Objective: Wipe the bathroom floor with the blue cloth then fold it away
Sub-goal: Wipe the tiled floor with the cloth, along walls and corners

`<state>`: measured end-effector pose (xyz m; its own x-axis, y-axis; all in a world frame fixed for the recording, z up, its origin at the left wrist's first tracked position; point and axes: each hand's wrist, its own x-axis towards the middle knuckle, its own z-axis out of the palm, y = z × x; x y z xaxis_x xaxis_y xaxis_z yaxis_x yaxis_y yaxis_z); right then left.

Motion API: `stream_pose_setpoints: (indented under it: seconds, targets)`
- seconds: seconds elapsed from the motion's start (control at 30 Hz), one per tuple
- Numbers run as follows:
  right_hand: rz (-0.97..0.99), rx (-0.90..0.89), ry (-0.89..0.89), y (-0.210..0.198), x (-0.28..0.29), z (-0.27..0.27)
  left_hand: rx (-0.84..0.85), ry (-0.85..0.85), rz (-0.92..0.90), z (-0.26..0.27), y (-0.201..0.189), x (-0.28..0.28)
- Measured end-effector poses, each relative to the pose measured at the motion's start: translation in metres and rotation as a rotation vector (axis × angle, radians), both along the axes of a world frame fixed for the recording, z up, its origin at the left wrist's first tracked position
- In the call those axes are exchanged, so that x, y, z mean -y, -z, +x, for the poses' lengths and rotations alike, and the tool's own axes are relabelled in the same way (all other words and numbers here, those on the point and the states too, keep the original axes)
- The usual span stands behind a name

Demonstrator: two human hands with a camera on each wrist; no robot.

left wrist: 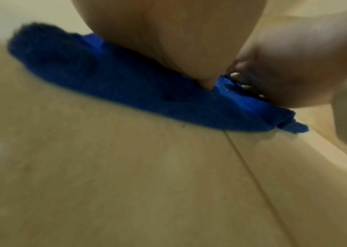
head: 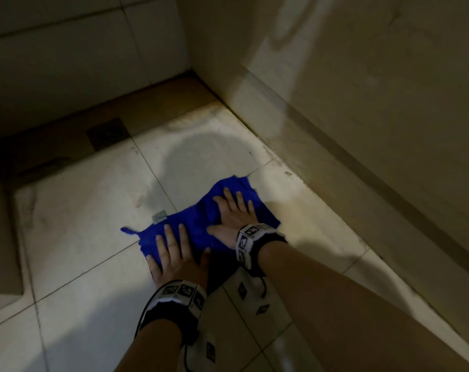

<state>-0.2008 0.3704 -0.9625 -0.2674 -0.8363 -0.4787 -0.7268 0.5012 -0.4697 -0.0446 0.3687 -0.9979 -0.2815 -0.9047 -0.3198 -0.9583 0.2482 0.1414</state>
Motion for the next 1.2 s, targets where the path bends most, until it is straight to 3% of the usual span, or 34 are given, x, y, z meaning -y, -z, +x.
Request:
stream_pose_setpoints:
  seconds: [0.13, 0.37, 0.7, 0.97, 1.2]
  targets:
    - [-0.008, -0.019, 0.071, 0.003, -0.003, -0.002, 0.064, 0.013, 0.127, -0.011, -0.011, 0.003]
    - [0.017, -0.076, 0.110, 0.012, -0.011, -0.048, 0.046, 0.045, 0.110, -0.038, -0.013, 0.004]
    - [0.024, -0.234, 0.162, 0.023, -0.044, -0.118, 0.018, 0.057, 0.095, -0.118, -0.008, -0.004]
    - [0.147, -0.249, 0.082, 0.014, -0.023, -0.095, -0.066, 0.047, 0.093, -0.100, -0.006, 0.002]
    - [0.116, -0.206, -0.071, 0.009, 0.017, -0.010, -0.039, -0.138, 0.099, -0.017, -0.001, 0.030]
